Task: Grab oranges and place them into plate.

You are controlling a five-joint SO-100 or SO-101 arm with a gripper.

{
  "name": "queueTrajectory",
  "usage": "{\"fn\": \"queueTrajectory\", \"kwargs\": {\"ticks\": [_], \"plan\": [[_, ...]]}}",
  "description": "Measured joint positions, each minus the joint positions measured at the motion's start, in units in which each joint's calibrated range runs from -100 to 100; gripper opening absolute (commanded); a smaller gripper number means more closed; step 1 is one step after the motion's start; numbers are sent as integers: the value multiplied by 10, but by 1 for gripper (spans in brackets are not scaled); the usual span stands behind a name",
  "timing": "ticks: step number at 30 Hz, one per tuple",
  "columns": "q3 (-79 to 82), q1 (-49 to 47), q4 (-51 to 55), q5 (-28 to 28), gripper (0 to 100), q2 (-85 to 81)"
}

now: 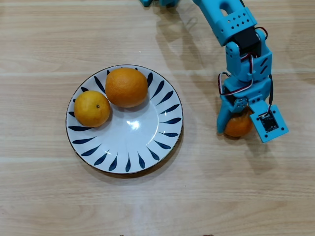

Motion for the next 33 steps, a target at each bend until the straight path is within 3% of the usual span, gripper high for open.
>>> {"fn": "queueTrajectory", "kwargs": {"ticks": [5,15,19,26,33], "plan": [[2,0,22,1,28,-17],[19,3,289,2,28,-246],[95,24,338,1,28,-361],[259,90,324,13,28,-519],[344,182,131,116,28,-523]]}}
